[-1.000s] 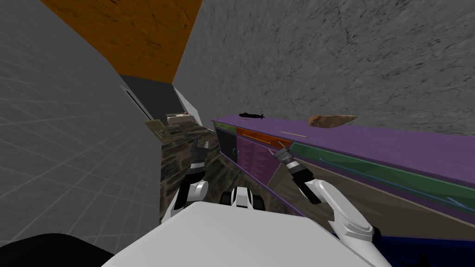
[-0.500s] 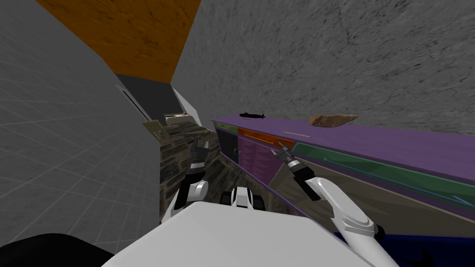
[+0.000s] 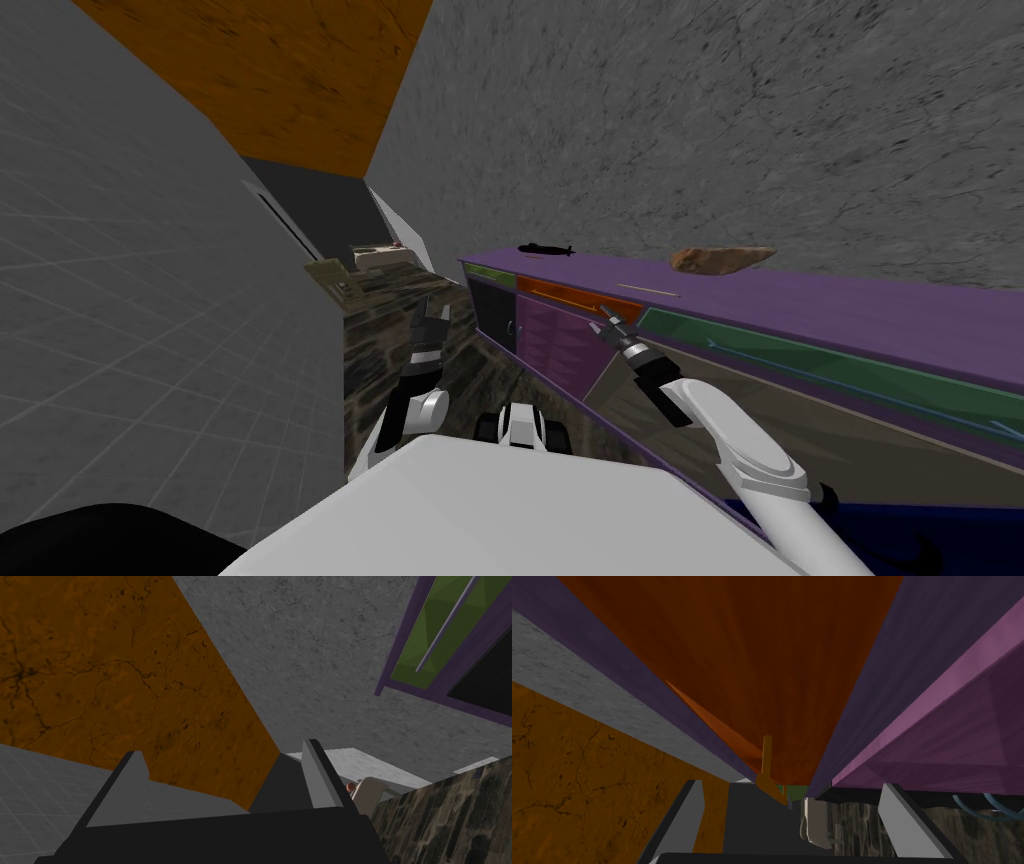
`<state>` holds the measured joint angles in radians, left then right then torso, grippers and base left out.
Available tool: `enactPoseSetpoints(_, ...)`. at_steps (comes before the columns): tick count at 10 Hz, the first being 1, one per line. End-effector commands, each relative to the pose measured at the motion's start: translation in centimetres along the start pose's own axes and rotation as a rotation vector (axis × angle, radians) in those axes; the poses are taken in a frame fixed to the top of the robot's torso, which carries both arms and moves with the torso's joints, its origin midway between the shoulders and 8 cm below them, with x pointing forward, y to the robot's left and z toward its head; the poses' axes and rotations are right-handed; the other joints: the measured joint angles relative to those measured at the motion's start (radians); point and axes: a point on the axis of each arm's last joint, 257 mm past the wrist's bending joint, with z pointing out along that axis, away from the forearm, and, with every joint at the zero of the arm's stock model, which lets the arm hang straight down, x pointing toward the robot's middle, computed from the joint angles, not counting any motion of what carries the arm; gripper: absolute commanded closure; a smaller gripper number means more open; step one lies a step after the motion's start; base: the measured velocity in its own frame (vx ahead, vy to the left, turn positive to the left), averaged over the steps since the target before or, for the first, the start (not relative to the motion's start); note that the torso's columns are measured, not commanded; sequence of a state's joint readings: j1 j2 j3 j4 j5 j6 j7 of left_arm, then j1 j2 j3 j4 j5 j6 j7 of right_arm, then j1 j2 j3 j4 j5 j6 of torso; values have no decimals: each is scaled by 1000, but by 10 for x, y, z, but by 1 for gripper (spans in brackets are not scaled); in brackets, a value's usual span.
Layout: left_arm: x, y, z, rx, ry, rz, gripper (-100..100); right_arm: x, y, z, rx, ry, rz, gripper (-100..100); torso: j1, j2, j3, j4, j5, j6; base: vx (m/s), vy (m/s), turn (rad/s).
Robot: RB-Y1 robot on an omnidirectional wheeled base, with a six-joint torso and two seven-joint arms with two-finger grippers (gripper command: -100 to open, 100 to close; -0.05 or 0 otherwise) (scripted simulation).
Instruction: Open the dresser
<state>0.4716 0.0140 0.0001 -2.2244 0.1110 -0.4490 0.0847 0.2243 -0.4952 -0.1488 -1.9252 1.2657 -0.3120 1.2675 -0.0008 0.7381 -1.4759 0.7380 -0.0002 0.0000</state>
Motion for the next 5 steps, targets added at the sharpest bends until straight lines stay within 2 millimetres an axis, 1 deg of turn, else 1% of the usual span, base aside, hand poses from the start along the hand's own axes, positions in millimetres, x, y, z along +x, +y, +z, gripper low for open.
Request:
enactPoseSetpoints(1, 0, 0, 0, 0, 0, 0, 0, 8, -7, 0, -1, 1, -8, -100, -1, 0, 0, 0, 0, 0, 67, 65, 1)
enactPoseSetpoints(2, 0, 0, 0, 0, 0, 0, 0, 4, -4, 0, -1, 0, -10, -100, 2, -3, -2, -1, 0, 0, 43, 40, -4)
enactPoseSetpoints(3, 0, 0, 0, 0, 0, 0, 0, 5, -5, 0, -1, 1, -8, 100, 1, -1, -1, -1, 0, 0, 6, 6, 1)
enactPoseSetpoints(4, 0, 0, 0, 0, 0, 0, 0, 3, -7, -1, 0, -6, -8, 100, -1, 1, 1, 0, 0, 0, -58, 51, -41)
enactPoseSetpoints(5, 0, 0, 0, 0, 0, 0, 0, 2, -8, -1, 1, -8, -8, 100, 0, 1, 2, -6, -4, -1, -133, 87, -28)
